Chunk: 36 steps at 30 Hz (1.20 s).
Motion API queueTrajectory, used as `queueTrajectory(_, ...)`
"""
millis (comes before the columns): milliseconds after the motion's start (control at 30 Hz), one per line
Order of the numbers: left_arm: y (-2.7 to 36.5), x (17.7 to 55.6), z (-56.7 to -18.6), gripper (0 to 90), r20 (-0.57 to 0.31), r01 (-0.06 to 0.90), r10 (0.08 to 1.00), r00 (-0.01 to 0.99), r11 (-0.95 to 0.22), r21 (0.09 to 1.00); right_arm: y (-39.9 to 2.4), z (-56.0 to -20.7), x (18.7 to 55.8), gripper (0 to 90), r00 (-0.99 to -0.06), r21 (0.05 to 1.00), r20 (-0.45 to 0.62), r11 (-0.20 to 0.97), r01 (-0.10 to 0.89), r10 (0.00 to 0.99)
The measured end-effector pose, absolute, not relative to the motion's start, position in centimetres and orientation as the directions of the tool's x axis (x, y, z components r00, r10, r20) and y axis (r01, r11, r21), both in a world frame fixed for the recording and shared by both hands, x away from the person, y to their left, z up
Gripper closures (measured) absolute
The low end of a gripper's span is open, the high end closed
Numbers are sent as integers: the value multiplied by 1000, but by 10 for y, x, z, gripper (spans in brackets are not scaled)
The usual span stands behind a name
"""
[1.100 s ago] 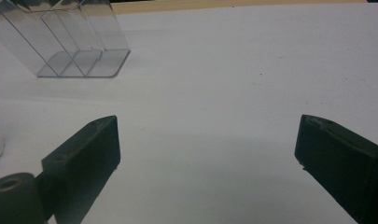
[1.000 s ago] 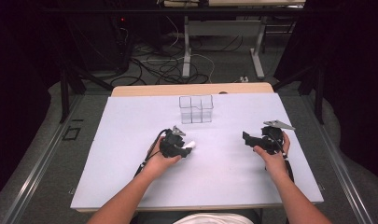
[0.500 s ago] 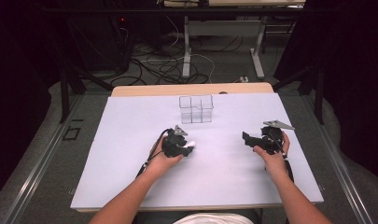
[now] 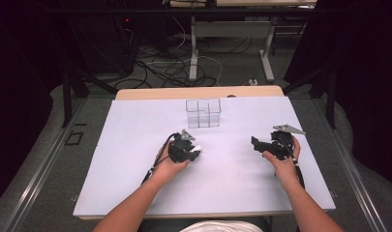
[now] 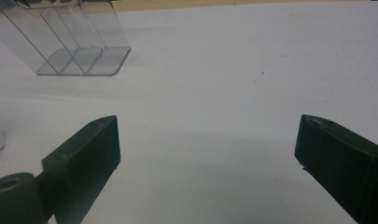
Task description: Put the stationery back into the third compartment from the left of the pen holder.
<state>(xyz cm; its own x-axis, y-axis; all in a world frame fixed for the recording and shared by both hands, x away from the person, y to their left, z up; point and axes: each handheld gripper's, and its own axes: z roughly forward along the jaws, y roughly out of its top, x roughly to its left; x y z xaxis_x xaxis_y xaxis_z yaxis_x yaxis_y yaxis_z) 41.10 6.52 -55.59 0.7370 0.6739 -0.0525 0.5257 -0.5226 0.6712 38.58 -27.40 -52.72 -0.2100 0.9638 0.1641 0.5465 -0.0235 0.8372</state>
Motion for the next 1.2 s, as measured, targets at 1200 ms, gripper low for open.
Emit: queueTrajectory(1200,79,412,-547,667,-149,565,685,713,-436,701,-274,-527,386,61,-219,838,158,-13,546,963)
